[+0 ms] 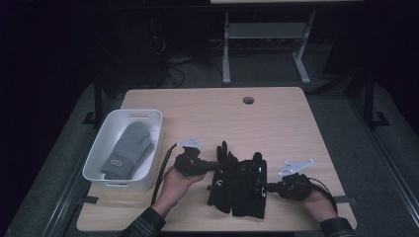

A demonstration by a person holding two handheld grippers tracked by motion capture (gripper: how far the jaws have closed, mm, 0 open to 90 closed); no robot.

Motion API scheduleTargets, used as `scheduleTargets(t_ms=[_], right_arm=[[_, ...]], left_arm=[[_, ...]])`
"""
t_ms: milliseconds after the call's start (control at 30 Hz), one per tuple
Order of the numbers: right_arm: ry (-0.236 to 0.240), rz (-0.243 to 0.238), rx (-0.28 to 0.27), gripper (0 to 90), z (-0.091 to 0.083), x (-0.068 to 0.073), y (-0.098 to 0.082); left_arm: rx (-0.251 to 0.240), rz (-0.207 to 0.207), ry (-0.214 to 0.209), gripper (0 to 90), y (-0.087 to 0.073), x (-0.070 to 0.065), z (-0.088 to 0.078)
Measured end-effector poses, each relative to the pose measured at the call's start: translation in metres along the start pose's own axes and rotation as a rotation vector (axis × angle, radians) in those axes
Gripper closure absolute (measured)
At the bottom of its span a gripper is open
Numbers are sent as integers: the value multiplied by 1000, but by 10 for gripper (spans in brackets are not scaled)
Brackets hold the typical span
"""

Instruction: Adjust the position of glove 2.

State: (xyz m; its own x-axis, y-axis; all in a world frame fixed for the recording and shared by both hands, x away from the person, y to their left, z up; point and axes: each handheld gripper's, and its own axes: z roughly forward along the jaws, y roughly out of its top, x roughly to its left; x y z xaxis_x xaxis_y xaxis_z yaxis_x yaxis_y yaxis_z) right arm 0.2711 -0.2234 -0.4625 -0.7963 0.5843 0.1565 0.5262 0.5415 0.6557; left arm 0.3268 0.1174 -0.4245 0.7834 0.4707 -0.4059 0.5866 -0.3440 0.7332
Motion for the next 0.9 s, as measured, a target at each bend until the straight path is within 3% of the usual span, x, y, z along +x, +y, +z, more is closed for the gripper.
scheduleTargets(t_ms=[400, 900], right_arm=[[30, -29, -20, 900, 13, 10, 18], [39, -71, -27, 900, 25, 16, 30]], left_arm=[[-13, 29, -47, 875, 12, -13, 7], [44, 62, -88, 874, 19, -30, 47]])
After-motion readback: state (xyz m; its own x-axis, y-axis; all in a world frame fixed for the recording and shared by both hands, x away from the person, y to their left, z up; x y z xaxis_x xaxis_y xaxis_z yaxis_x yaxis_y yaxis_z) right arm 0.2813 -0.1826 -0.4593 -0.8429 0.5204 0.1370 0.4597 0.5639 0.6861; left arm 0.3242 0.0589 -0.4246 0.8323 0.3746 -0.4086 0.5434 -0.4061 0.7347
